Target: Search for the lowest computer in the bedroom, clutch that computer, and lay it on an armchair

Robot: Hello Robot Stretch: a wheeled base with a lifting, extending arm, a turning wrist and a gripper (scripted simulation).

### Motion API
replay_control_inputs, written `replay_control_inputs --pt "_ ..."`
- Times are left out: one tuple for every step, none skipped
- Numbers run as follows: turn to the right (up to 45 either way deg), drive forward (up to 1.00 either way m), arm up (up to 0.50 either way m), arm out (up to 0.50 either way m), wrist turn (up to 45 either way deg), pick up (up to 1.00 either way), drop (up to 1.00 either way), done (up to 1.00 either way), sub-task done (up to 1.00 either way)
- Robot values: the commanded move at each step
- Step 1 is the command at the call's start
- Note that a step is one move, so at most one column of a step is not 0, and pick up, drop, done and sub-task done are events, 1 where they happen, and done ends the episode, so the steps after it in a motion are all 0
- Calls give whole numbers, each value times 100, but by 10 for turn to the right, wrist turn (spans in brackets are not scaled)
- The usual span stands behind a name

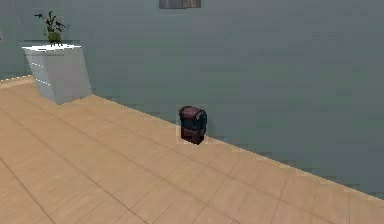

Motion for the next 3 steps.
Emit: replay_control_inputs --pt "0 70 0 0 0 0 0 0 0" --pt "-450 0 0 0 0 0 0 0 0" --pt "-90 0 0 0 0 0 0 0 0"
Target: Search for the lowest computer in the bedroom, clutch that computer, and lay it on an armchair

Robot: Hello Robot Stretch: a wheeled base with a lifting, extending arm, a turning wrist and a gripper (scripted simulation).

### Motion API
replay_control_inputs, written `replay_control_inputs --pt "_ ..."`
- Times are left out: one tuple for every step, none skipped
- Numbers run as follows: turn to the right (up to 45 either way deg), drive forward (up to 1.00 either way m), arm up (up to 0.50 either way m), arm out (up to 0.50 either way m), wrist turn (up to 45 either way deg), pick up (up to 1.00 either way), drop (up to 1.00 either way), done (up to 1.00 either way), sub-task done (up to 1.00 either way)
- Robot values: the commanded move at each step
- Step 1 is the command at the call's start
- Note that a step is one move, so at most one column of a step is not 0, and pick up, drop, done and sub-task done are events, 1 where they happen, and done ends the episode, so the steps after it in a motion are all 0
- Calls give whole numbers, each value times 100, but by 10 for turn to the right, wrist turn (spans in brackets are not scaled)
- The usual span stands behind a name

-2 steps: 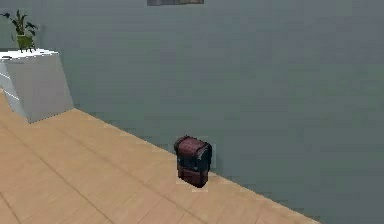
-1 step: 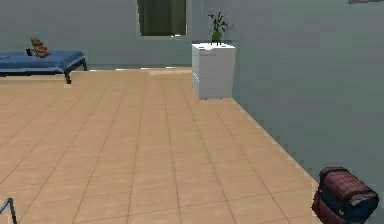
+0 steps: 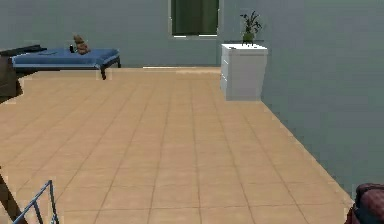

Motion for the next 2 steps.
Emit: replay_control_inputs --pt "0 95 0 0 0 0 0 0 0" --pt "-390 0 0 0 0 0 0 0 0"
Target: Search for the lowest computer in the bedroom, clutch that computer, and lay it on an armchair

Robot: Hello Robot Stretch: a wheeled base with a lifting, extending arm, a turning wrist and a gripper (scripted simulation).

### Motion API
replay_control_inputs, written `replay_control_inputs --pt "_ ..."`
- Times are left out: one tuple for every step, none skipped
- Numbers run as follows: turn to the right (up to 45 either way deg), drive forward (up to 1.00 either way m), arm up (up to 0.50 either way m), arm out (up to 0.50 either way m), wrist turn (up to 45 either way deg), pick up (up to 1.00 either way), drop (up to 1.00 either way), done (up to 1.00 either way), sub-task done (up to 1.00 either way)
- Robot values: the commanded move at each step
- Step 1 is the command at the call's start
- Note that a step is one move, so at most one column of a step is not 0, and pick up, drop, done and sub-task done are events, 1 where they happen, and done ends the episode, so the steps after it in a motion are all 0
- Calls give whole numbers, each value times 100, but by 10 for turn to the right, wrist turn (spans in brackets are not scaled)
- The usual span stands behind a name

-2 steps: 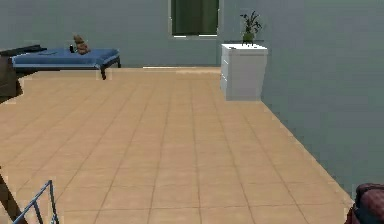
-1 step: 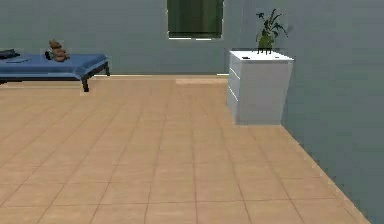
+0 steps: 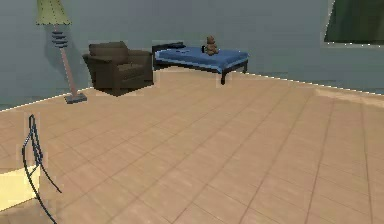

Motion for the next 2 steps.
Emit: replay_control_inputs --pt "0 100 0 0 0 0 0 0 0" --pt "0 100 0 0 0 0 0 0 0"
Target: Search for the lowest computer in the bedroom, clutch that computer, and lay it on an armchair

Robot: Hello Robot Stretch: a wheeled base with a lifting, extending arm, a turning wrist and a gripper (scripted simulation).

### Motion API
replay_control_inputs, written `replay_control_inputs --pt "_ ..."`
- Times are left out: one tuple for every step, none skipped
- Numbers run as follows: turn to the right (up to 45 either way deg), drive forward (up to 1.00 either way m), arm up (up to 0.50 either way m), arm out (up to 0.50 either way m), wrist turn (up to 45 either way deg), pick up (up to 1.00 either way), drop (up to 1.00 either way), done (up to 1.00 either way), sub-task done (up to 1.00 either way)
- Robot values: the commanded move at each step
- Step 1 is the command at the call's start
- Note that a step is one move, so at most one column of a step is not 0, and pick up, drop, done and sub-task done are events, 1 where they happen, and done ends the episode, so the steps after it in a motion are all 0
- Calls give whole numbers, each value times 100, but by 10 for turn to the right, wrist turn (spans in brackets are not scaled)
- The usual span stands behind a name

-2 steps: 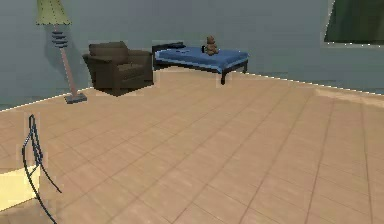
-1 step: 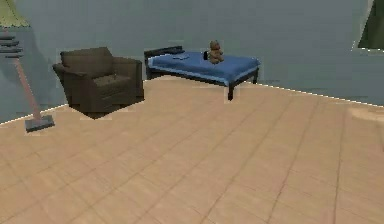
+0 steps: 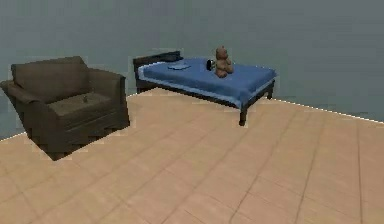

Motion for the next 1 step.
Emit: replay_control_inputs --pt "-30 0 0 0 0 0 0 0 0"
